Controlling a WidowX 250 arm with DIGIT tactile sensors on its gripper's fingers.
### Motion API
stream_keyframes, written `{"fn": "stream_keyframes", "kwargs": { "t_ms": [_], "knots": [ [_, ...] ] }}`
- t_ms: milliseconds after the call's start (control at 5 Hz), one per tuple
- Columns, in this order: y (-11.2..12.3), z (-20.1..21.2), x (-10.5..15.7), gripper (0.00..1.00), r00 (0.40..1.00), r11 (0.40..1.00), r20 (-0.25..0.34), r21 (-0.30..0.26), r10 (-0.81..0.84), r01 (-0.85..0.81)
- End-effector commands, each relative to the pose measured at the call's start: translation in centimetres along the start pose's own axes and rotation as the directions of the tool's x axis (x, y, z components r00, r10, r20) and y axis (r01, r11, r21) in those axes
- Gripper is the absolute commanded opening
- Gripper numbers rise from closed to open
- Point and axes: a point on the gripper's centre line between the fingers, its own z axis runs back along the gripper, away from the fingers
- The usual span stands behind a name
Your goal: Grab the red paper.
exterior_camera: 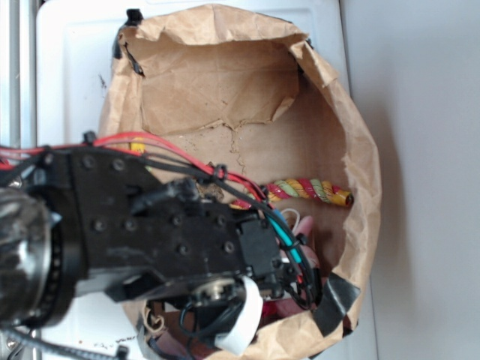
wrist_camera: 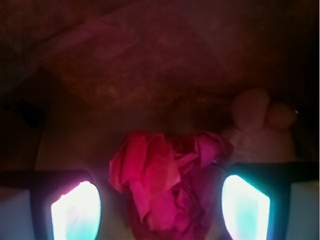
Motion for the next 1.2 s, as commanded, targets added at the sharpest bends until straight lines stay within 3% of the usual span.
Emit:
{"fn": "stream_keyframes", "kwargs": {
  "t_ms": [0,200,400,1000],
  "knots": [
    [0.0,-2.1,0.9,1.00,0.999,0.999,-0.034,-0.033,0.001,-0.002],
    [0.5,-3.4,-0.2,1.00,0.999,0.998,-0.049,-0.064,0.014,-0.017],
    [0.6,-3.5,-0.4,0.00,0.998,0.998,-0.057,-0.055,0.040,-0.043],
    [0.4,-0.8,-0.9,0.00,0.999,0.998,-0.003,-0.016,0.053,-0.053]
  ]
}}
